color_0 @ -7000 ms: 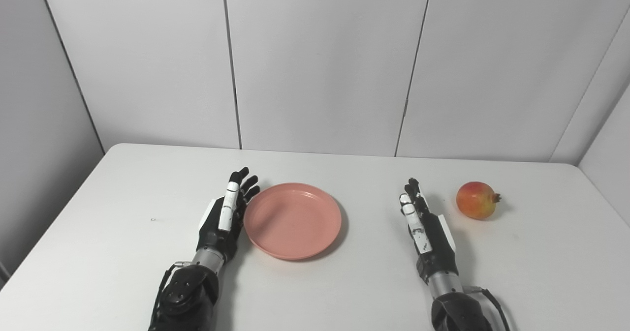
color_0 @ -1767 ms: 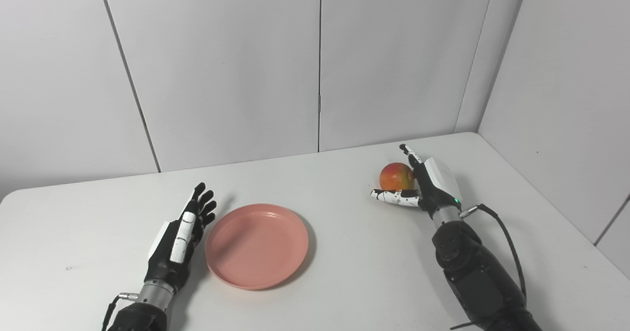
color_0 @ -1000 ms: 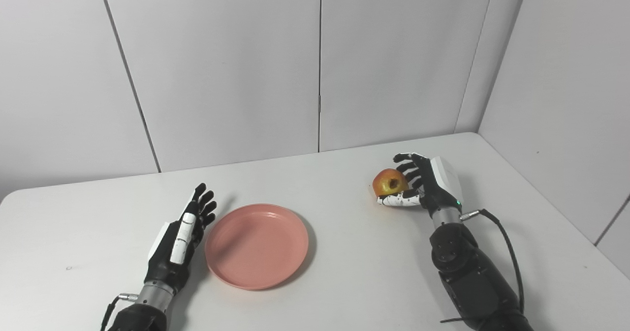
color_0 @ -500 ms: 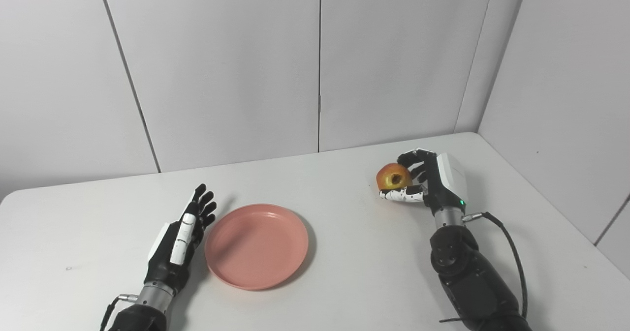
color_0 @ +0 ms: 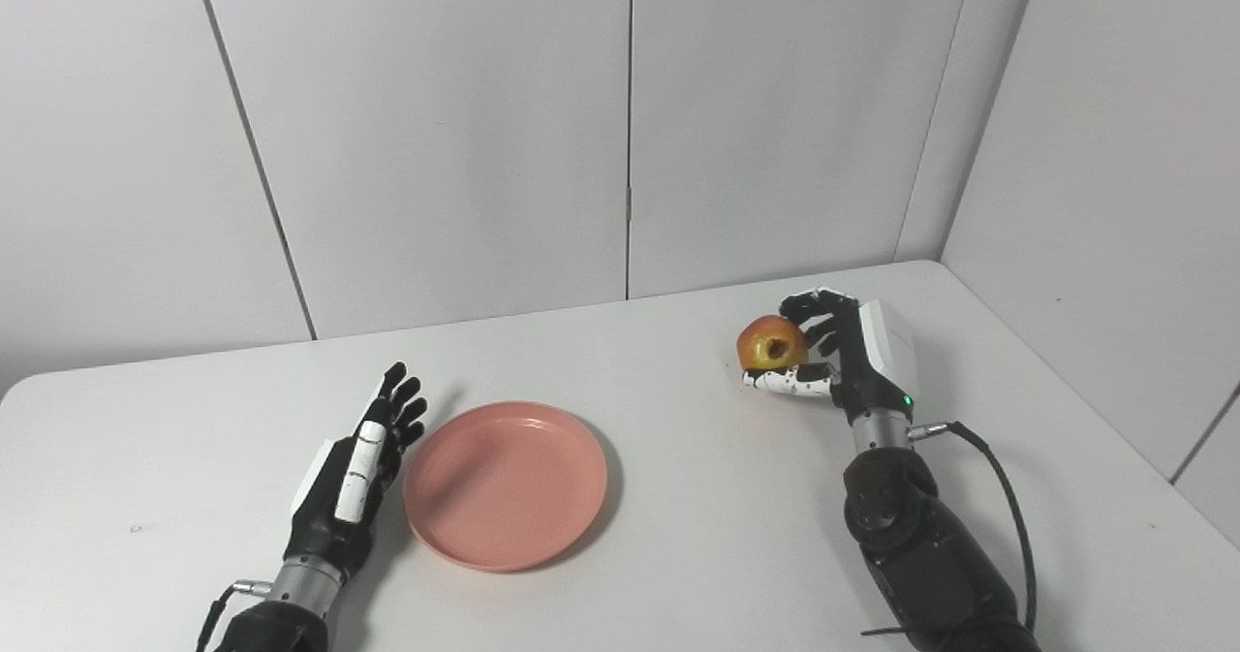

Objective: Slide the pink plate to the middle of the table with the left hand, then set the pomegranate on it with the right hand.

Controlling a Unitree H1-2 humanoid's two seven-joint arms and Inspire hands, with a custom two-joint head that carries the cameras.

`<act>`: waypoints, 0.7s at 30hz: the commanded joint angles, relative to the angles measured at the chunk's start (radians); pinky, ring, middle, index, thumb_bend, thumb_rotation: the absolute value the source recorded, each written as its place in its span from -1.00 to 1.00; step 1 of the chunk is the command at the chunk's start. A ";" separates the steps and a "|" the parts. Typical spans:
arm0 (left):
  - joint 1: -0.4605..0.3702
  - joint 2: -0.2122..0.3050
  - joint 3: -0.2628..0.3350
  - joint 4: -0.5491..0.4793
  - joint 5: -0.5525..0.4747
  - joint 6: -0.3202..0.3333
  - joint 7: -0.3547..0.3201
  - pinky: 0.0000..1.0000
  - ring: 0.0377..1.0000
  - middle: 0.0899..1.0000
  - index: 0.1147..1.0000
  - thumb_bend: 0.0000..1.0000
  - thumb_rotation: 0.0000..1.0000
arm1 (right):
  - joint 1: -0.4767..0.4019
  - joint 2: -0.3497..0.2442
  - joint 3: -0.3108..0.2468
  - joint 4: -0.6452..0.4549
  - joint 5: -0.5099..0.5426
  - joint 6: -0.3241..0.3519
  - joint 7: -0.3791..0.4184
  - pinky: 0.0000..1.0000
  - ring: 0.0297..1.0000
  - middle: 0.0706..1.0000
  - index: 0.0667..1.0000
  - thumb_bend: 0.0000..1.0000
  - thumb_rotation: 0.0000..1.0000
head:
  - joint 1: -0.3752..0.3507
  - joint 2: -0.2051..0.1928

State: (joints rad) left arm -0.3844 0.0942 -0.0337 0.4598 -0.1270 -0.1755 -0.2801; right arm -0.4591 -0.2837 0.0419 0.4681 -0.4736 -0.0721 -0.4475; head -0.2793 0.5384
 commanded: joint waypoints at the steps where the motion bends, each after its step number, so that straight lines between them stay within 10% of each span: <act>1: 0.017 -0.006 -0.004 0.008 0.009 -0.011 0.006 0.94 0.94 0.98 1.00 0.34 1.00 | -0.046 -0.008 -0.006 -0.062 -0.009 -0.062 -0.026 -0.16 -0.20 -0.10 -0.01 0.03 -1.00 | 0.014 0.001; 21: 0.020 -0.066 -0.022 -0.030 0.082 0.011 0.085 0.94 0.97 1.00 1.00 0.33 1.00 | 0.025 0.044 0.052 -0.330 0.008 -0.072 0.129 -0.18 -0.17 -0.08 -0.05 0.03 -1.00 | 0.180 0.012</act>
State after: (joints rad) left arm -0.3714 0.0451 -0.0472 0.4323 -0.0536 -0.1563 -0.2083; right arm -0.4081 -0.2310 0.0998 0.1771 -0.4648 -0.0943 -0.3205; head -0.1089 0.5507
